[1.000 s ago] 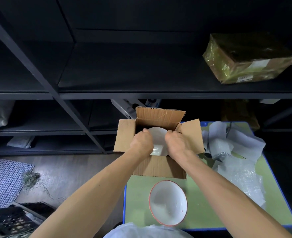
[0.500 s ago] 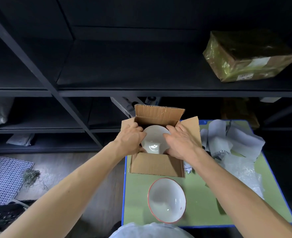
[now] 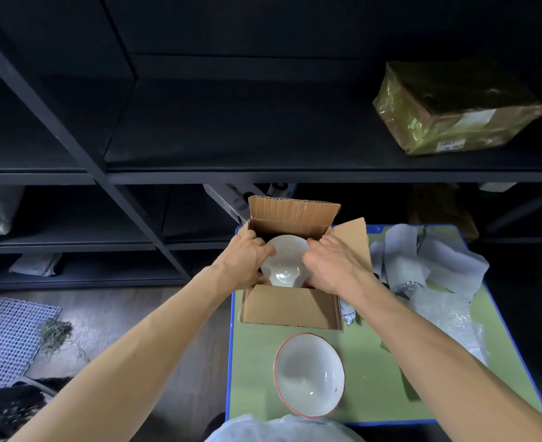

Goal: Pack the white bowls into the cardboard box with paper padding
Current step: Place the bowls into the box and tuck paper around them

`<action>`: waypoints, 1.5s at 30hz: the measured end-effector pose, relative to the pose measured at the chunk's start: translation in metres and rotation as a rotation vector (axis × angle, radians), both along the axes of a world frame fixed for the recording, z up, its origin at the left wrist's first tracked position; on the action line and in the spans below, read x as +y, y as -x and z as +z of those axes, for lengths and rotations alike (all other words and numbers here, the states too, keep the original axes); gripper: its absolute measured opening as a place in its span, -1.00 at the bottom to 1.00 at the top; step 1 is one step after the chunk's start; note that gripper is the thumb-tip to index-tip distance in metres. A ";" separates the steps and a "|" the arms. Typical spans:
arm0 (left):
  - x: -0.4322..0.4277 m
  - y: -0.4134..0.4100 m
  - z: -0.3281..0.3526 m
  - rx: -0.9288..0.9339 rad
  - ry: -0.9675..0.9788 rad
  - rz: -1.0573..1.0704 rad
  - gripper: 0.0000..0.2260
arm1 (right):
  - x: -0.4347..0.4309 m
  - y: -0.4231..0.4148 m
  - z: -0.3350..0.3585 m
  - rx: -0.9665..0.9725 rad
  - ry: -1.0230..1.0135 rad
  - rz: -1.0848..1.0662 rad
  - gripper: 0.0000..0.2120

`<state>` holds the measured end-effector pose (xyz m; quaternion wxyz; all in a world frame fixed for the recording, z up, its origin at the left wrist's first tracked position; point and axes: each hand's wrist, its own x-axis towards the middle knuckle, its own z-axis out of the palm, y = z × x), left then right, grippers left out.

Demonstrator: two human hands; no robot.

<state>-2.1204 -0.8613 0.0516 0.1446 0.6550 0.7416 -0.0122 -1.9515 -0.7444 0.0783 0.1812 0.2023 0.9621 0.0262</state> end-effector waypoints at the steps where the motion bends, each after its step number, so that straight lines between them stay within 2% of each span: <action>1: -0.001 -0.001 0.001 0.007 -0.016 -0.007 -0.46 | 0.000 0.000 0.000 -0.006 0.003 -0.006 -0.76; 6: -0.030 -0.005 0.007 -0.022 -0.258 -0.007 -0.63 | -0.002 -0.005 0.002 -0.036 0.021 -0.014 -0.68; 8: -0.045 -0.013 0.011 -0.052 -0.315 0.051 -0.66 | -0.004 -0.009 0.003 -0.002 0.036 -0.019 -0.71; 11: -0.065 -0.030 0.013 -0.096 -0.381 0.119 -0.68 | -0.012 -0.016 0.003 0.095 0.048 -0.032 -0.74; 16: -0.090 -0.064 0.013 -0.237 -0.469 0.129 -0.85 | -0.032 -0.041 0.005 0.301 0.110 -0.052 -0.73; 19: -0.093 -0.084 0.014 -0.295 -0.495 0.139 -0.88 | -0.045 -0.062 0.010 0.413 0.151 -0.099 -0.80; 28: -0.071 -0.141 0.027 -0.498 -0.411 0.071 -0.91 | -0.071 -0.140 0.020 0.537 0.225 -0.320 -0.92; 33: -0.034 -0.184 0.028 -0.545 -0.328 -0.028 -0.89 | -0.065 -0.186 0.008 0.498 0.257 -0.449 -0.88; 38: 0.008 -0.223 0.013 -0.470 -0.223 -0.131 -0.81 | -0.052 -0.239 -0.013 0.414 0.238 -0.617 -0.78; 45: 0.058 -0.269 -0.021 -0.296 -0.003 -0.101 -0.69 | -0.029 -0.312 -0.041 0.252 0.237 -0.836 -0.65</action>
